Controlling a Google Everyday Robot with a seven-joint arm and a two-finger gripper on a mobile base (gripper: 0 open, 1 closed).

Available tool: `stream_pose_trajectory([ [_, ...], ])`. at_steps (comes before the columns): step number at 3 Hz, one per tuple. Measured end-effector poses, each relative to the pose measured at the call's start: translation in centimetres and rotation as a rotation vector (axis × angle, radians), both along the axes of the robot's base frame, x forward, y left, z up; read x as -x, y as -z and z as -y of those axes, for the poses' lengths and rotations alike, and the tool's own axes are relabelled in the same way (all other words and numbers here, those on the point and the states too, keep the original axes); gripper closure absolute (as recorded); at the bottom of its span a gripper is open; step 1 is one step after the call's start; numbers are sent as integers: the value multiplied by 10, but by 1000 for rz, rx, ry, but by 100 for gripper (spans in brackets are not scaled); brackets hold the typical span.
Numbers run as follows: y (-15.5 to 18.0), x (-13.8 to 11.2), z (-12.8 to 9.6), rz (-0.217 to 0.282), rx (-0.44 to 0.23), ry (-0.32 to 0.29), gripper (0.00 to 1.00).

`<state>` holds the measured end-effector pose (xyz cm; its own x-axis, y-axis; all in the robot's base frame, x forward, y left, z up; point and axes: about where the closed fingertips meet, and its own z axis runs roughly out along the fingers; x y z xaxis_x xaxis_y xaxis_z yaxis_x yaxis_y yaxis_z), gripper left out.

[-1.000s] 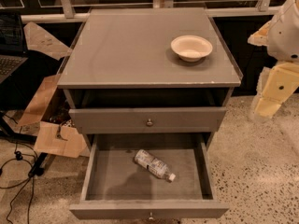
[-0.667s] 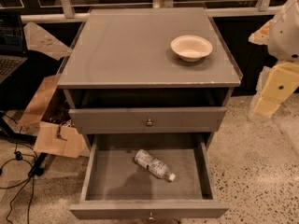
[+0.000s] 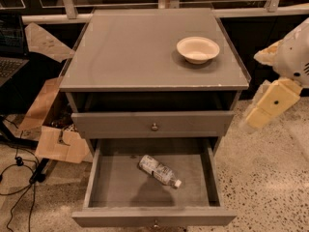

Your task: Pick blue plastic bottle from middle drawer and place on counter

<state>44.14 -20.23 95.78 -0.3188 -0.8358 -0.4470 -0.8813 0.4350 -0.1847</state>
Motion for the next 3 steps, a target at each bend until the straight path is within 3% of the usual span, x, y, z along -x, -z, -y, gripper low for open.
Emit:
stream_pose_trajectory([
  [1,19,3,-16,-61,-144,37,0],
  [2,36,3,-27,-117,-187,54,0],
  [3,37,4,-27,-118,-188,55,0],
])
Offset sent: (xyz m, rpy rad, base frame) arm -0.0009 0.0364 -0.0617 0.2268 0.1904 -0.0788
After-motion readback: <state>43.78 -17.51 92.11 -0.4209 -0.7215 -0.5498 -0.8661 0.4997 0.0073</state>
